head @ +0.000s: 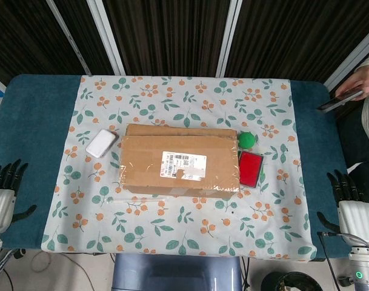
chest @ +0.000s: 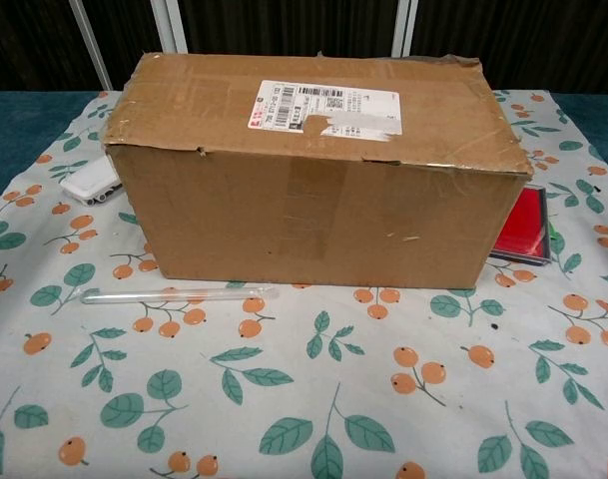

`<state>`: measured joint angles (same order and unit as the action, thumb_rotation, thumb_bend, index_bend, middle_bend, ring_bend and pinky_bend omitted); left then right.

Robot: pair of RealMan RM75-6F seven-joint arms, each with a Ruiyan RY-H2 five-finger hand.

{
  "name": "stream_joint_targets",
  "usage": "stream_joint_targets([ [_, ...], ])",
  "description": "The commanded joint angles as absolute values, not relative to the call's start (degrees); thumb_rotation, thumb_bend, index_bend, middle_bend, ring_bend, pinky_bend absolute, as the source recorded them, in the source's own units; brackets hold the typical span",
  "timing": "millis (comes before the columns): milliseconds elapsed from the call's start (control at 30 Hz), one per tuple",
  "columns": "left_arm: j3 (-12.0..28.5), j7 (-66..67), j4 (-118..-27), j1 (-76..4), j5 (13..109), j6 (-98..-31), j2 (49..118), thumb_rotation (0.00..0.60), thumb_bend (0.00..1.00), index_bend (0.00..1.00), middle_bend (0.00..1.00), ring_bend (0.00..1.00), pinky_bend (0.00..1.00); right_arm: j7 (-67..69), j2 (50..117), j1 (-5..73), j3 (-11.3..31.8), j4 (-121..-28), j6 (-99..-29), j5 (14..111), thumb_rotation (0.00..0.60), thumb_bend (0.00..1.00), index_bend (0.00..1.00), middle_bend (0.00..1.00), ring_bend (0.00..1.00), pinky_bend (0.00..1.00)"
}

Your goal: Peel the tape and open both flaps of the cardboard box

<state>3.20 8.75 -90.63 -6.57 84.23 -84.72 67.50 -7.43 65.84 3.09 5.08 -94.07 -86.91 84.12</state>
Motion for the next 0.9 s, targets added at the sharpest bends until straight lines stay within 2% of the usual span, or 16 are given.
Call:
stream_joint_targets([
  [33,3.2,8.7,-90.6,-6.6,84.2,-84.7,67.5,0.600,0.10,0.00,0.00,0.00,0.00,-7.4,65.8,3.1,5.1,-94.1,-86.9,84.1,0.600,0.28,0.00,0.00,0.00,0.22],
  [900,3.7,8.6,-91.0,-6.8,83.3,-84.2,67.7,0.600,0.11,0.00,0.00,0.00,0.00,-6.7,66.7,3.4,5.8,-93.3,-86.7,83.0,0.600,0.29,0.00,0.00,0.00,0.22],
])
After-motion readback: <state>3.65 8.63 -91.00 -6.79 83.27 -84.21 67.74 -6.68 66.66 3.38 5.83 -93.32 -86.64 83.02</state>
